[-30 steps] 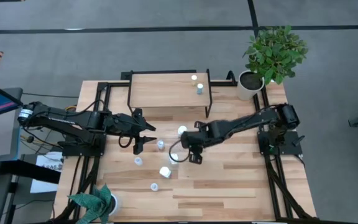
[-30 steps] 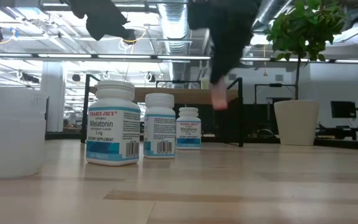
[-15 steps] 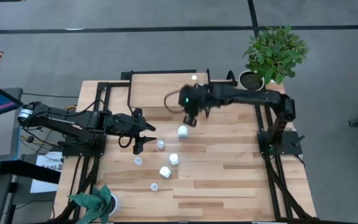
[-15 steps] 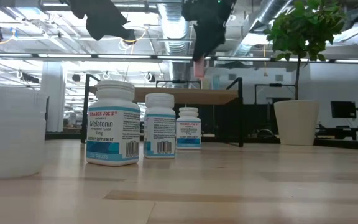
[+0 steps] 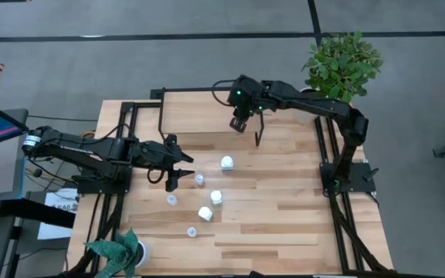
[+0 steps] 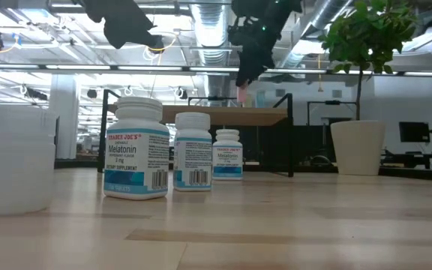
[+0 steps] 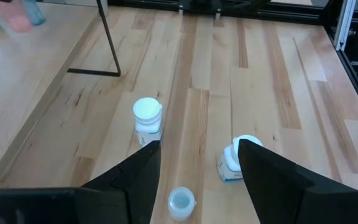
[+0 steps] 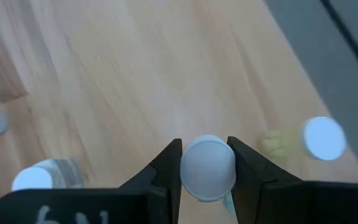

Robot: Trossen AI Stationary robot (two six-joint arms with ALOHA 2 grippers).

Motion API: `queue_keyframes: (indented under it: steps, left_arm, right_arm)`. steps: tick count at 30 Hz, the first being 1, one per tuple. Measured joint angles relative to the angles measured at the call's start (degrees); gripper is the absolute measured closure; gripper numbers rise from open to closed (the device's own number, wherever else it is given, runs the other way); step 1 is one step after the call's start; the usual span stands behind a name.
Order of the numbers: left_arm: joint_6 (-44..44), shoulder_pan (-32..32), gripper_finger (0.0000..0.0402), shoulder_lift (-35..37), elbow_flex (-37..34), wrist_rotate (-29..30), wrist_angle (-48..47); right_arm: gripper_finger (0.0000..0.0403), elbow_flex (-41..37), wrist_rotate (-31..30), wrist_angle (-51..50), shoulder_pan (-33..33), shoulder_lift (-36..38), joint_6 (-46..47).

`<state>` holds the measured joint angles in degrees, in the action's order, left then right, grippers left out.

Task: Pick and place medicine bottles onto shelf by color
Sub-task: Put the pink pill bottle on the shelf

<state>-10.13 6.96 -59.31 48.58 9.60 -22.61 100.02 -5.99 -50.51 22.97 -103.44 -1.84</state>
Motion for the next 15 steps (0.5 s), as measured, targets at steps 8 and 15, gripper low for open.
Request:
queue_keyframes:
  steps: [8,15]
  left_arm:
    - [-0.04,0.00,0.0199,0.00,-0.02,0.00,0.00]
    - [-0.07,0.00,0.0199,0.00,-0.02,-0.02,0.00]
  right_arm:
    - [0.0291,-0.36,1.76,2.67,0.78,0.00,-1.13]
    - [0.0290,-0.40,4.86,2.03,0.89,-1.94,-5.93]
